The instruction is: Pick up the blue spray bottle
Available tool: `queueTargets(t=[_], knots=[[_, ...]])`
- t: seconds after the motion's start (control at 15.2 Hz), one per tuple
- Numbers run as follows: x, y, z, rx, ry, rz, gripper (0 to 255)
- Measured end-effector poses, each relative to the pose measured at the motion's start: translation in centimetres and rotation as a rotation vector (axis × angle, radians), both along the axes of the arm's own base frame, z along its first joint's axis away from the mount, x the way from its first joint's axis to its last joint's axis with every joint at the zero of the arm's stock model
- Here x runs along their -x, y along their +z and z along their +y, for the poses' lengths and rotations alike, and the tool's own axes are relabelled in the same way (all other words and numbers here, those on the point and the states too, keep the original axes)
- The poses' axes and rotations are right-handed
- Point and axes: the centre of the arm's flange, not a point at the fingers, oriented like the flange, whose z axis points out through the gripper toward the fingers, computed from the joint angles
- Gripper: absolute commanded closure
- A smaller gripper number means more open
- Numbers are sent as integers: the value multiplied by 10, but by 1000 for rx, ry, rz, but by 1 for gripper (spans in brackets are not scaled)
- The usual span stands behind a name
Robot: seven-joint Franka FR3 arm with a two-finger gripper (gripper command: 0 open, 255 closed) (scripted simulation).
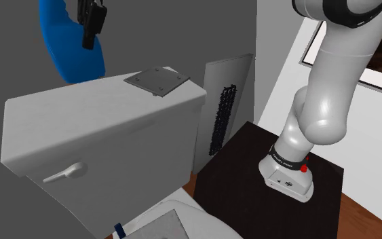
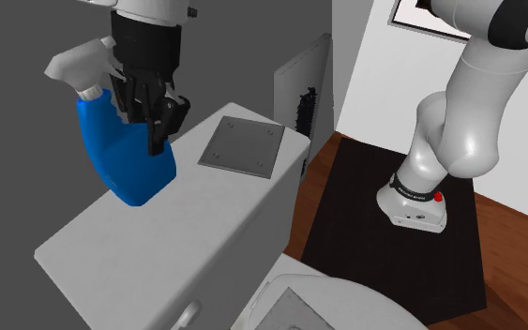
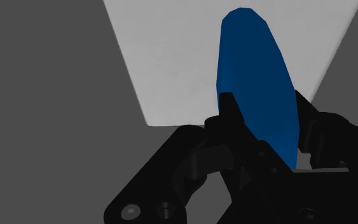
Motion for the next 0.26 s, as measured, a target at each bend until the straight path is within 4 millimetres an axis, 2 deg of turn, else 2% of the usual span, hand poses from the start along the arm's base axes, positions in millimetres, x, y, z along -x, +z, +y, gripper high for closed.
queueTargets(t=[0.26], knots=[[0, 20, -2, 0, 0, 0, 255]])
